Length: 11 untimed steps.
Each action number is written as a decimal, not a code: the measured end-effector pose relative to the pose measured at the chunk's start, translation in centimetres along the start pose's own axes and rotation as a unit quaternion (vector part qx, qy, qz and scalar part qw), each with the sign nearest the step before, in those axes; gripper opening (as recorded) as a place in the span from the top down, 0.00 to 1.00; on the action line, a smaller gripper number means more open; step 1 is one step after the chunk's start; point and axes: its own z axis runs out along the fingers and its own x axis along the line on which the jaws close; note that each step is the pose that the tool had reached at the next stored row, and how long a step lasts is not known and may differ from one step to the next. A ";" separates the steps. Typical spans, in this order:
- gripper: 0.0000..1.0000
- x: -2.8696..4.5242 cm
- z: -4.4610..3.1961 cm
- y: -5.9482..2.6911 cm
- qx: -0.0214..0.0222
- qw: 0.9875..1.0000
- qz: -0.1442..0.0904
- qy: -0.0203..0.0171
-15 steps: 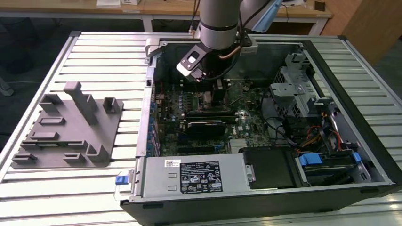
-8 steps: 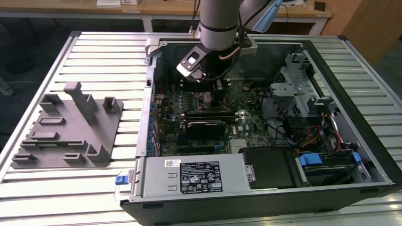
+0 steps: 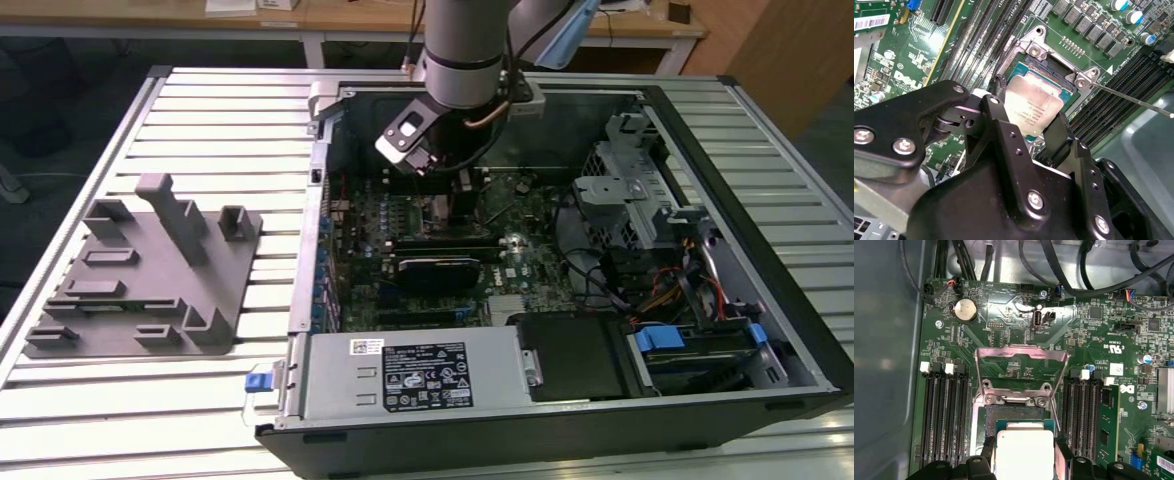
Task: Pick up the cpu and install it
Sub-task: 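Place the cpu into insertion slot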
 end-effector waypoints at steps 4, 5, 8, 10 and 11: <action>0.45 0.07 0.19 -0.01 0.000 1.000 0.000 0.000; 0.45 0.10 0.22 -0.01 0.000 1.000 0.000 0.000; 0.45 0.20 0.33 -0.01 0.000 1.000 0.000 0.000; 0.45 0.26 0.40 -0.01 0.000 1.000 0.000 0.000; 0.45 0.29 0.43 -0.01 0.000 1.000 0.000 0.000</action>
